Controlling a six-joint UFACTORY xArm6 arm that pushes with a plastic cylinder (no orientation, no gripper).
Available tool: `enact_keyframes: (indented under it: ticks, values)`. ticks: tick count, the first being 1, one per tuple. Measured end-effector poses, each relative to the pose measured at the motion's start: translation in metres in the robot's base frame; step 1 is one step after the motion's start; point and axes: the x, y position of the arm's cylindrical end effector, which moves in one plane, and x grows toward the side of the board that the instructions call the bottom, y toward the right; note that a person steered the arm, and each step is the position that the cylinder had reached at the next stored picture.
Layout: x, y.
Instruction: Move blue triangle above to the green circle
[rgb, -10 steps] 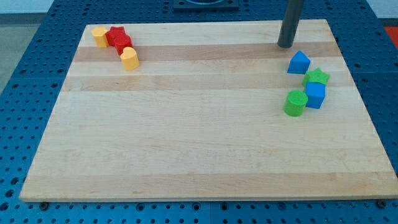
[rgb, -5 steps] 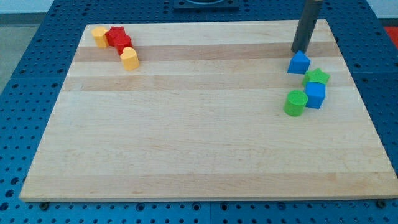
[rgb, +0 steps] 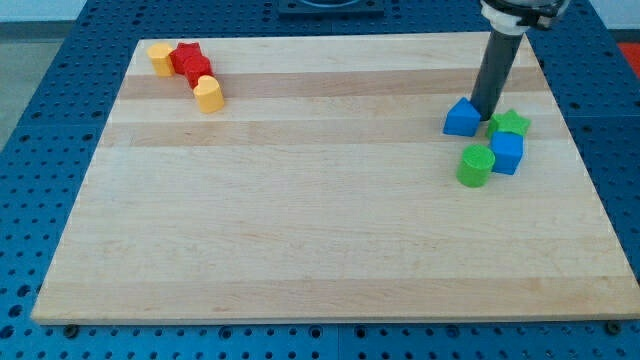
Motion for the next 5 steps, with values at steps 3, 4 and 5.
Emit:
enact_keyframes:
  ticks: [3,4,5]
  values:
    - [-0.028,-0.016]
    - [-0.024,-0.021]
    - [-0.024,-0.021]
